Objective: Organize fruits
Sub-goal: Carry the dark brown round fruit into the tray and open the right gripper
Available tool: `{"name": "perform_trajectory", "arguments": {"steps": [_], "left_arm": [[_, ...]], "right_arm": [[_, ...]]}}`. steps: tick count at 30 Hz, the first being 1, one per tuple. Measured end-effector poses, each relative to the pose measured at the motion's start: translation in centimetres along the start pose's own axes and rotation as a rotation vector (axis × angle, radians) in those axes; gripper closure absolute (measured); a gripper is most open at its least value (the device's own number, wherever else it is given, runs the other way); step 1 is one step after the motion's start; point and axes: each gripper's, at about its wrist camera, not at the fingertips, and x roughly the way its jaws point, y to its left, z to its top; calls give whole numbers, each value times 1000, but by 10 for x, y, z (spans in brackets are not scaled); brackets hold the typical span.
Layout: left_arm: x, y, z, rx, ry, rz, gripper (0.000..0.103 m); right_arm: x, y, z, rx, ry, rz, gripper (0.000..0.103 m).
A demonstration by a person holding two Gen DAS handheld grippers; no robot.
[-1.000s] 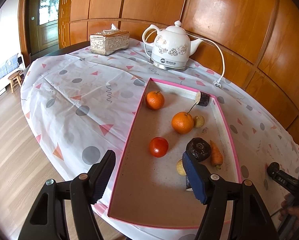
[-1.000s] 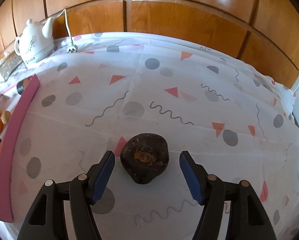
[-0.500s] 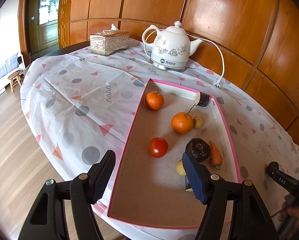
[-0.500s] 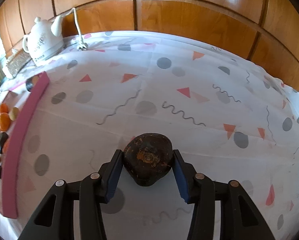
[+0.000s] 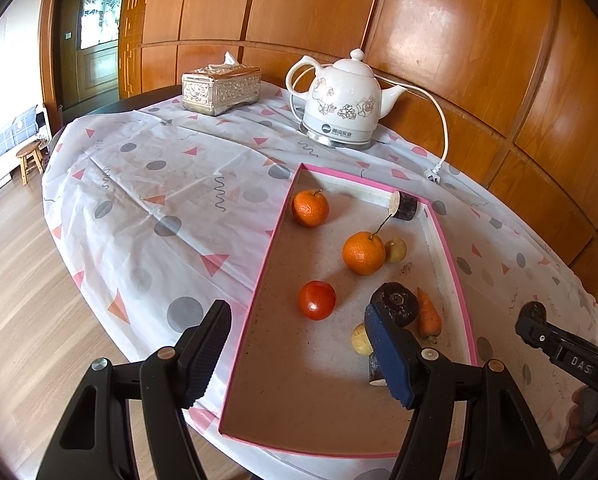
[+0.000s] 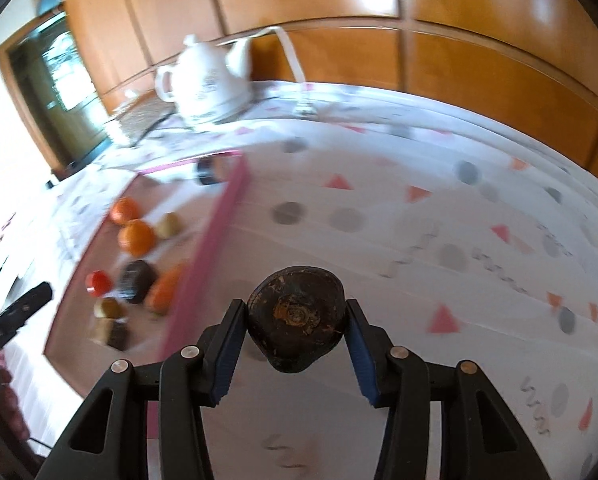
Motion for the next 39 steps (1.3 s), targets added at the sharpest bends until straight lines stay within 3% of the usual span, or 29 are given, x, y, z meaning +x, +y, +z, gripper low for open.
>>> {"name": "perform_trajectory", "arguments": {"steps": [11,23,31,34,39], "left_arm": [[-2,9,2,-31,-7,7,33],[0,24,6,-77,-5,26,33],[4,27,5,-84,9,32,33],[6,28,4,-86,15,33,33],[4,24,4,-78,10,31,31]], "right_arm": [[11,68,16,-158,22,122,53],[52,106,45,-240,56,112,53],[77,112,52,-244,90,83,52],[75,109,52,-229,81,91,40],[66,98,50,-185,62,97,40]]}}
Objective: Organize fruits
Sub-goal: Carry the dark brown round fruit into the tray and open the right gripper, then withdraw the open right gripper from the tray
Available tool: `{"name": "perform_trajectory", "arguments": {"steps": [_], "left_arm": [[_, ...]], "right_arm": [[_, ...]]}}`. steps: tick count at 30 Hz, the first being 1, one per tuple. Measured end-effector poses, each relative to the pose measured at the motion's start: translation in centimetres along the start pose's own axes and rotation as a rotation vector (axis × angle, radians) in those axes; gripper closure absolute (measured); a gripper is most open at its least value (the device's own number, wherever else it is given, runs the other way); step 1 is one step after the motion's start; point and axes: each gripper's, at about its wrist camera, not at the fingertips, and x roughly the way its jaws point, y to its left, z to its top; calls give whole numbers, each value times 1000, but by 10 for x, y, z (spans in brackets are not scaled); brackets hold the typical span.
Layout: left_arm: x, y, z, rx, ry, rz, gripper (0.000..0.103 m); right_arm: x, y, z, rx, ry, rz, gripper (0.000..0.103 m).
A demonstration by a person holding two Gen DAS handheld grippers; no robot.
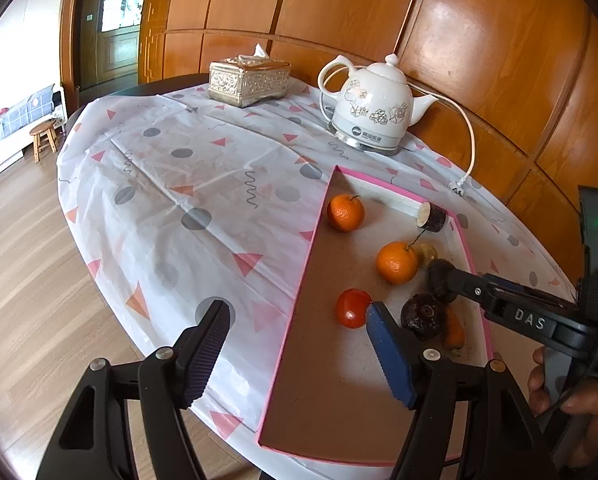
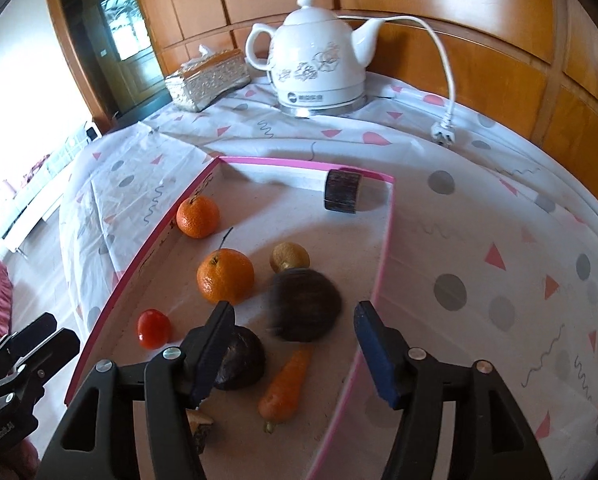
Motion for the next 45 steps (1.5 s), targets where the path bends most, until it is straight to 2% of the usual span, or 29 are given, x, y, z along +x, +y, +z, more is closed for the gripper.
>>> {"name": "perform_trajectory", "arguments": {"steps": [10,14,17,25,29,32,36,45], "left_arm": [[-12,-10,3,32,-32,-4,26],[-18,-16,4,50,-54,-5,19],[-24,-20,4,67,-77,-5,14],[-41,-32,3,114,-138,-10,1],[-50,-43,-1,158,-155,-9,0],[-53,-50,-3,190,-158,27,0],[-56,-53,-6,202,-159,47,0],[-67,-59,-8,227,-219,77,0]], "right_arm": [[-32,2,-23,20,-71,-59,40],[-47,9,-37,21,-107,-110,39],[-56,12,-46,24,-134,-144,34],[-76,8,-68,84,-177,-203,34],[-81,6,-79,104,-187,-231,34],[-84,7,-83,97,-194,-241,34],[-89,8,-86,88,-206,-258,34],[-91,9,-89,85,-211,-260,34]]}}
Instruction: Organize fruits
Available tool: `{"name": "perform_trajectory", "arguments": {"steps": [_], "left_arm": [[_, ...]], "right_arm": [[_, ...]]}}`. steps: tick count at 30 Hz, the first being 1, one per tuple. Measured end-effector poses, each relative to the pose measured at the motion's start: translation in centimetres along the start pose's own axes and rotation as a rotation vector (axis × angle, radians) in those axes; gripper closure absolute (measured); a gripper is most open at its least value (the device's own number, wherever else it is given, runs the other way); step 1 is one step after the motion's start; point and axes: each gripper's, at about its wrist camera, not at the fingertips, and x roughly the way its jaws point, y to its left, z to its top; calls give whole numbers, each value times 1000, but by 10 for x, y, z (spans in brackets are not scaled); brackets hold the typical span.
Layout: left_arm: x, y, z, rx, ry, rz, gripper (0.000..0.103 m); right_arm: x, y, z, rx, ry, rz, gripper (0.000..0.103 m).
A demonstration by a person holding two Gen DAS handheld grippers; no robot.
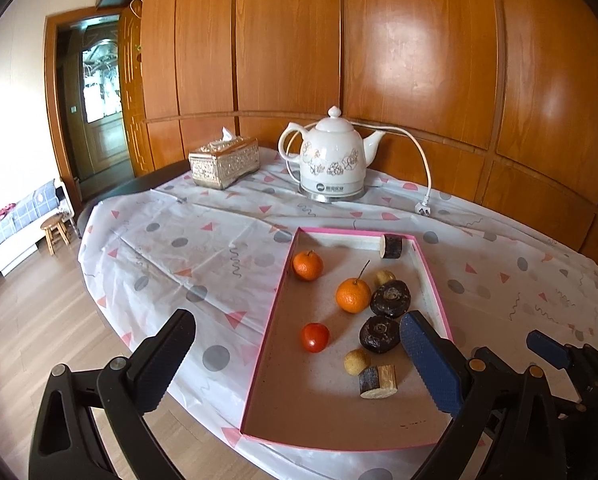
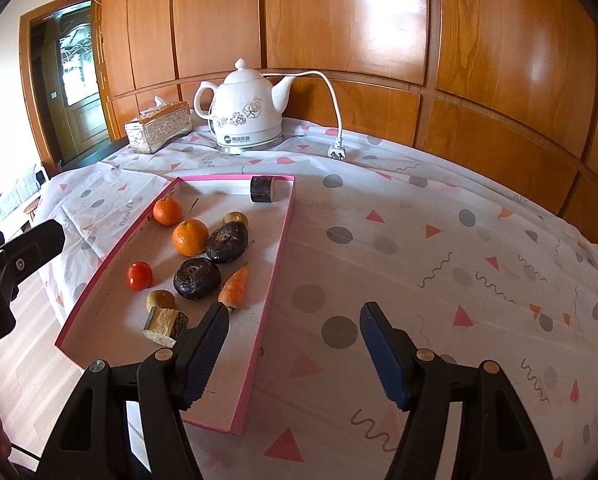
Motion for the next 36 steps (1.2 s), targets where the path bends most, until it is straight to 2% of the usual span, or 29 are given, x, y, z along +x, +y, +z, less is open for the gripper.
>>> {"name": "perform_trajectory", "arguments": {"steps": [16,36], "left_arm": [[7,6,-2,-28,36,10,0],[5,6,-2,-25,35,3,0]], "right_arm": [[-1,4,0,-6,-5,-2,34],[-1,6,-2,-15,-2,1,34]]}}
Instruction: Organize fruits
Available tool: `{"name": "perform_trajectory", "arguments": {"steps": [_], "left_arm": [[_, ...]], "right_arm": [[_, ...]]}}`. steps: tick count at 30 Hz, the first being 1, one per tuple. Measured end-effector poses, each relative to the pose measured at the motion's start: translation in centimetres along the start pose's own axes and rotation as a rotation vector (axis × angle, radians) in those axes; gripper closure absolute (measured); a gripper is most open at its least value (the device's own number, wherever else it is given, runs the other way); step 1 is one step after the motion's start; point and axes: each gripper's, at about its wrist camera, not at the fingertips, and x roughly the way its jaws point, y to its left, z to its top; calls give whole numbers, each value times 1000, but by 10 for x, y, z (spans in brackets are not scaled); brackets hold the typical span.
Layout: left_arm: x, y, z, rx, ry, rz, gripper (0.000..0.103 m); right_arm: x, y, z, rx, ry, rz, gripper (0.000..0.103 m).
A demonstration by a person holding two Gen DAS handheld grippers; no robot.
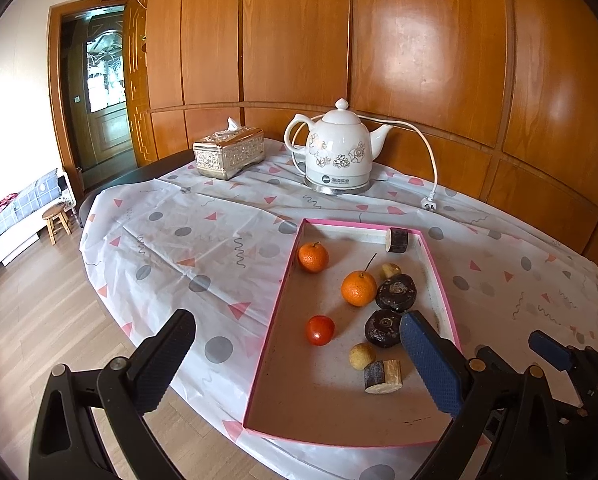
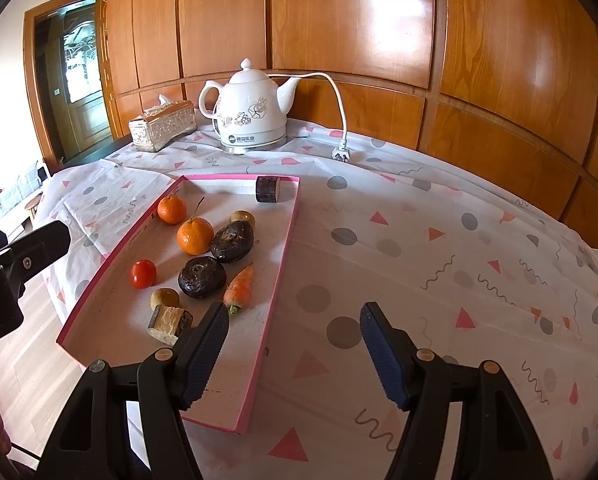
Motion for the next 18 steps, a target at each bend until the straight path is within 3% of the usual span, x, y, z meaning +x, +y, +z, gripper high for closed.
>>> {"name": "perform_trajectory", "arguments": {"steps": [18], "left_arm": [[-1,-4,-1,4,1,-15,0]], "right_arm": [[-1,-2,0,6,-1,-2,34]]}}
